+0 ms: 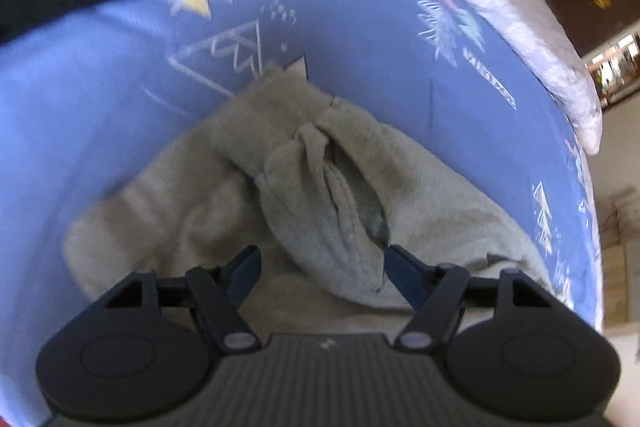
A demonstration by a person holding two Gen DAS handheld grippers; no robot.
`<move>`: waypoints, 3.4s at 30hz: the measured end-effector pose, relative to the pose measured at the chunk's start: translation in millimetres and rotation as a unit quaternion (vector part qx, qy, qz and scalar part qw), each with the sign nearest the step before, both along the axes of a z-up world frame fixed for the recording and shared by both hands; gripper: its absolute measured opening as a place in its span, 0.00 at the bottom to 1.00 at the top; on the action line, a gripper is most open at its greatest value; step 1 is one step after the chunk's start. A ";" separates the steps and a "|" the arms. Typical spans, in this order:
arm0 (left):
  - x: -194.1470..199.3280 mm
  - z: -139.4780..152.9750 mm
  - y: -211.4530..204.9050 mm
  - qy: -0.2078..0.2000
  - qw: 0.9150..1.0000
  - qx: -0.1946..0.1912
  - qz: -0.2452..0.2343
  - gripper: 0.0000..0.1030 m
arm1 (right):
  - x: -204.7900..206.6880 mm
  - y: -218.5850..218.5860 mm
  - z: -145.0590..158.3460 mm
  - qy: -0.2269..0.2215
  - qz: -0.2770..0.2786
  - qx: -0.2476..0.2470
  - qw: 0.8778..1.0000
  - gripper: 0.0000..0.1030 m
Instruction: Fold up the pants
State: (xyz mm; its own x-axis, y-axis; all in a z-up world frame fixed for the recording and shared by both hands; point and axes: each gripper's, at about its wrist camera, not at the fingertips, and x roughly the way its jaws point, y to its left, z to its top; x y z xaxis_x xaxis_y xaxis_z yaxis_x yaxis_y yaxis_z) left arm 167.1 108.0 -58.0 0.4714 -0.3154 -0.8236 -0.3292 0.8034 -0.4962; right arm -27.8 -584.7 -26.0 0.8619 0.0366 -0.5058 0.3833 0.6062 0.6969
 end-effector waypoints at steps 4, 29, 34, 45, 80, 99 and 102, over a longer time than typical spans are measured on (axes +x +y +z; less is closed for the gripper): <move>3.8 -9.7 -1.4 0.003 0.999 -0.034 0.013 0.09 | 9.4 -6.4 -10.5 0.015 -0.004 0.002 1.000 0.45; -93.3 43.9 81.6 -0.040 0.988 -0.127 0.081 0.09 | 15.3 -60.3 -10.3 0.052 -0.091 0.069 0.992 0.09; -89.4 73.9 80.1 -0.082 0.986 -0.128 0.072 0.09 | 28.1 -66.6 55.8 -0.061 -0.063 0.063 0.994 0.08; -117.9 14.0 79.2 0.011 0.992 -0.101 0.079 0.10 | -20.5 -97.4 -32.7 -0.002 -0.064 0.123 0.990 0.09; -108.3 42.5 33.4 -0.007 1.000 -0.022 -0.004 0.42 | 51.3 -37.2 6.8 0.114 -0.060 -0.213 0.969 0.09; -34.9 58.8 -76.8 -0.046 0.986 0.020 -0.156 0.52 | 72.8 -33.5 -6.5 0.093 -0.075 -0.251 0.960 0.44; -9.1 60.1 -107.7 -0.073 0.975 0.076 -0.196 0.57 | 57.6 -31.3 -4.1 0.088 -0.077 -0.252 0.961 0.45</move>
State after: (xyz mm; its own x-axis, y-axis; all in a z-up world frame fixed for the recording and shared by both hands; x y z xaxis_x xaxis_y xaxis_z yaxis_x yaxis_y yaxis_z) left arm 158.0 0.3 2.2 0.4549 -0.3741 -0.8082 0.0832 0.9214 -0.3796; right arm 29.8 -616.0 -30.1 0.7371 -0.3726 -0.5638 0.5805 0.7763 0.2459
